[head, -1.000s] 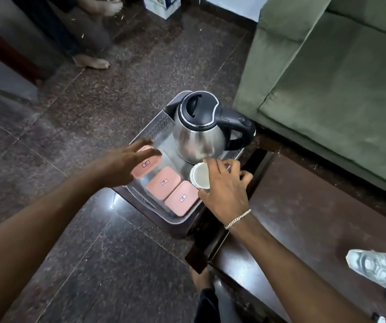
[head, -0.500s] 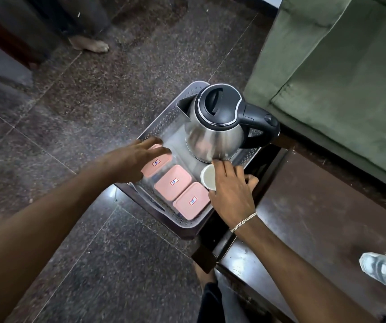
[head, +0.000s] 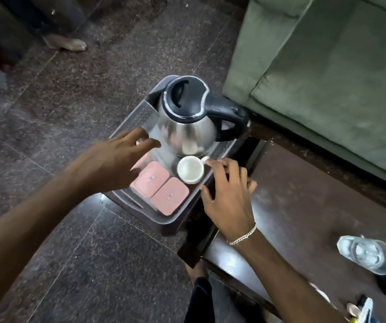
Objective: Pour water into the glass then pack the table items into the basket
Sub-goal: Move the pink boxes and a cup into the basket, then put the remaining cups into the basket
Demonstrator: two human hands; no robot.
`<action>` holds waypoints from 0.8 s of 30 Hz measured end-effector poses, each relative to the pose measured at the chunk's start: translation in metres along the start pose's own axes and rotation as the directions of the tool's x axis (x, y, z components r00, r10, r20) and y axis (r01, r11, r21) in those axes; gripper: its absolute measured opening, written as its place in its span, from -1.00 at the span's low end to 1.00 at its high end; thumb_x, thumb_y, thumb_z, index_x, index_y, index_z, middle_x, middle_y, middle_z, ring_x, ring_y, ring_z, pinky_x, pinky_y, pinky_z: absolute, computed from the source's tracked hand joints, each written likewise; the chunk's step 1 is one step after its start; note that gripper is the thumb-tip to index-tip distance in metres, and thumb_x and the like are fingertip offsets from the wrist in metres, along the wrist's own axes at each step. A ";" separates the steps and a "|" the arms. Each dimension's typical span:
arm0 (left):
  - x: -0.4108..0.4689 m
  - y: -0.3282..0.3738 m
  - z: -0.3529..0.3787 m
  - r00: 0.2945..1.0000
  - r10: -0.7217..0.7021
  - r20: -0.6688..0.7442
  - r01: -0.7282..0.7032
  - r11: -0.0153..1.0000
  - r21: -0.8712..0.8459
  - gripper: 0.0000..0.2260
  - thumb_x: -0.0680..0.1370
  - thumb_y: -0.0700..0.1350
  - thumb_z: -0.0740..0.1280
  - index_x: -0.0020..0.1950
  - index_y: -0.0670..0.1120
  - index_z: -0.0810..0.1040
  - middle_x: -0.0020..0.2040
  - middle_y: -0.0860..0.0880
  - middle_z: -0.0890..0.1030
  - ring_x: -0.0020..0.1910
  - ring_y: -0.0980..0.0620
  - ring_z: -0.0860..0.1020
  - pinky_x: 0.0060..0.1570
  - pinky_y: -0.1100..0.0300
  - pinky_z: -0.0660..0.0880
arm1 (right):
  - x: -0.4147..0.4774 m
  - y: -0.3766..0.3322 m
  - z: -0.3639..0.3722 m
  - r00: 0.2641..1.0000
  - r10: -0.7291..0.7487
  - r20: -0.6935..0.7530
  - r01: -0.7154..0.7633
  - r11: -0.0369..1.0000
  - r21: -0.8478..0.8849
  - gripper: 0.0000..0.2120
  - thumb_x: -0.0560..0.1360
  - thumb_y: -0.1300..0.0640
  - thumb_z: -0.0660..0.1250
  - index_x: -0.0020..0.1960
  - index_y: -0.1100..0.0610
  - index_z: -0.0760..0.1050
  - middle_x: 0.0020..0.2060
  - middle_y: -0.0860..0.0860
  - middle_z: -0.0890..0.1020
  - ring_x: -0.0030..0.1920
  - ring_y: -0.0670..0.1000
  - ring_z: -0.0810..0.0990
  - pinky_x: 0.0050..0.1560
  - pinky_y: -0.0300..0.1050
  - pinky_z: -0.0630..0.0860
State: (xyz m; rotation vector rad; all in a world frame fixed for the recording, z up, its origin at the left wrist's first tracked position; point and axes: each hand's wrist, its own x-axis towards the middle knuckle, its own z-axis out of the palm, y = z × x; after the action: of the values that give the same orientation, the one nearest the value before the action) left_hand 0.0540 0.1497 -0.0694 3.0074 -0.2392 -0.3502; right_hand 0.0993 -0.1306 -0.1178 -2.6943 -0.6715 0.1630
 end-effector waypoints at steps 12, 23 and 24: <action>0.076 0.262 0.076 0.931 0.346 0.114 -0.286 0.888 -0.359 -0.51 0.61 0.20 0.36 0.49 0.07 0.43 0.31 0.09 0.46 0.06 -0.02 0.66 -0.01 0.06 0.59 | -0.215 0.227 -0.047 0.944 0.289 0.162 -0.305 0.949 0.084 -0.62 0.50 0.10 0.42 0.30 0.13 0.54 0.17 0.11 0.54 0.11 0.20 0.54 0.14 0.14 0.51; 0.061 0.470 0.202 0.874 0.343 0.344 -0.184 0.889 -0.420 -0.11 0.38 0.19 0.55 0.57 0.13 0.13 0.54 0.09 0.27 0.43 -0.06 0.43 0.25 -0.07 0.56 | -0.312 0.363 -0.051 0.843 0.527 0.103 -0.536 0.840 0.084 -0.71 0.43 0.39 0.39 0.14 0.27 0.59 0.05 0.18 0.59 0.04 0.28 0.59 0.09 0.16 0.57; 0.058 0.478 0.209 0.877 0.324 0.355 -0.159 0.893 -0.422 -0.11 0.38 0.19 0.54 0.57 0.13 0.13 0.54 0.10 0.27 0.43 -0.04 0.41 0.23 -0.05 0.56 | -0.313 0.371 -0.050 0.831 0.542 0.123 -0.553 0.829 0.087 -0.70 0.40 0.41 0.37 0.13 0.28 0.60 0.04 0.20 0.59 0.03 0.30 0.60 0.08 0.15 0.58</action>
State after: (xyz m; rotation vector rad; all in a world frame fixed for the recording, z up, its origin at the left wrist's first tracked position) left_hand -0.0083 -0.3476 -0.2262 2.4482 -0.5184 -0.8992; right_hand -0.0068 -0.5995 -0.2003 -2.6966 0.1160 0.4607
